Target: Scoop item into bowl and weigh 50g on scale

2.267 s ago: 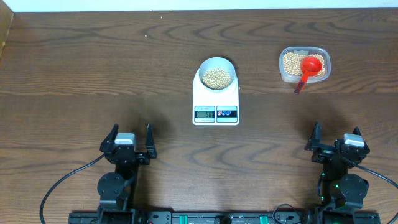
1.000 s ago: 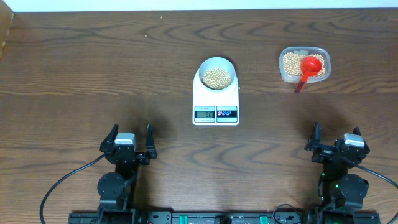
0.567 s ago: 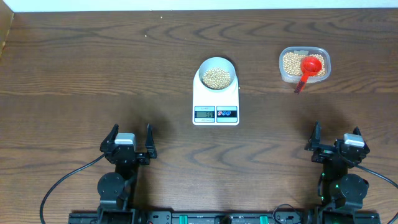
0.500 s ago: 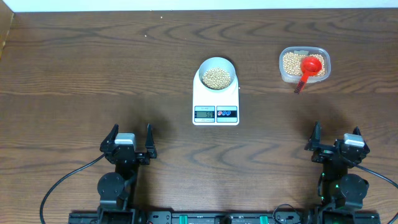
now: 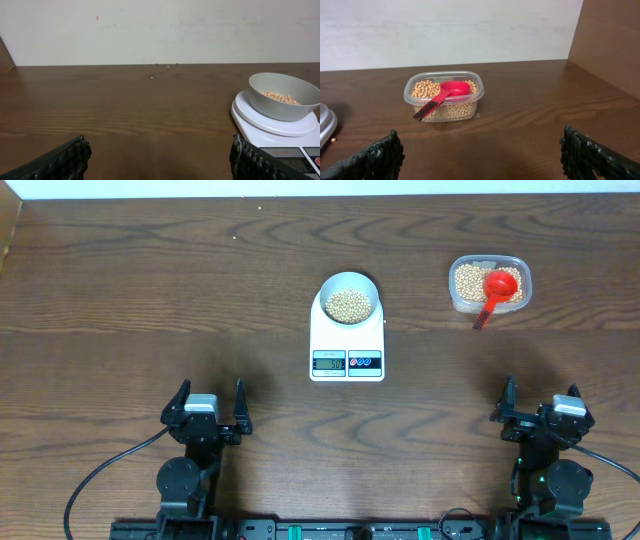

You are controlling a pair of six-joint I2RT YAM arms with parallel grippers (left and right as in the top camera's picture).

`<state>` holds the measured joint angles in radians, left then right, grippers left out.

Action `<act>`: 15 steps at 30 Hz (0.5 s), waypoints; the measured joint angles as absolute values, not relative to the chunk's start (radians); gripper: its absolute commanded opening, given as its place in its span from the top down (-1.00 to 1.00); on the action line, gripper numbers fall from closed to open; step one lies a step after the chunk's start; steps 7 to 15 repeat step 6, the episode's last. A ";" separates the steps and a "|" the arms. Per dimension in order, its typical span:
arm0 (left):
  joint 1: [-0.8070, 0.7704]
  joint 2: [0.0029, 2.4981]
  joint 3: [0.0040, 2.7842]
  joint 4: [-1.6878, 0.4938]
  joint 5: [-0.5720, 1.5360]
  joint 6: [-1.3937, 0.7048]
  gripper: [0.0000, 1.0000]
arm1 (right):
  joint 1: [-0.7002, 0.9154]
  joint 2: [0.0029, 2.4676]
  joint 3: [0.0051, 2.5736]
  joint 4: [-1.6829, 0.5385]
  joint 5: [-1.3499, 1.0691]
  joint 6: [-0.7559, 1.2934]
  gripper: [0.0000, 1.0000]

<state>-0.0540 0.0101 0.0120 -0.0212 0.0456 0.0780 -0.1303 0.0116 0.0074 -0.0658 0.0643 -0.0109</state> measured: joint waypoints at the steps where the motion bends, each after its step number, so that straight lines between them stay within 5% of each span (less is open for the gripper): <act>1: -0.054 0.010 0.012 -0.021 0.046 0.078 -0.82 | -0.130 0.012 0.007 -0.066 0.064 -0.011 -0.98; 15: -0.054 0.010 0.012 -0.022 0.046 0.078 -0.82 | -0.130 0.012 0.007 -0.066 0.064 -0.011 -0.99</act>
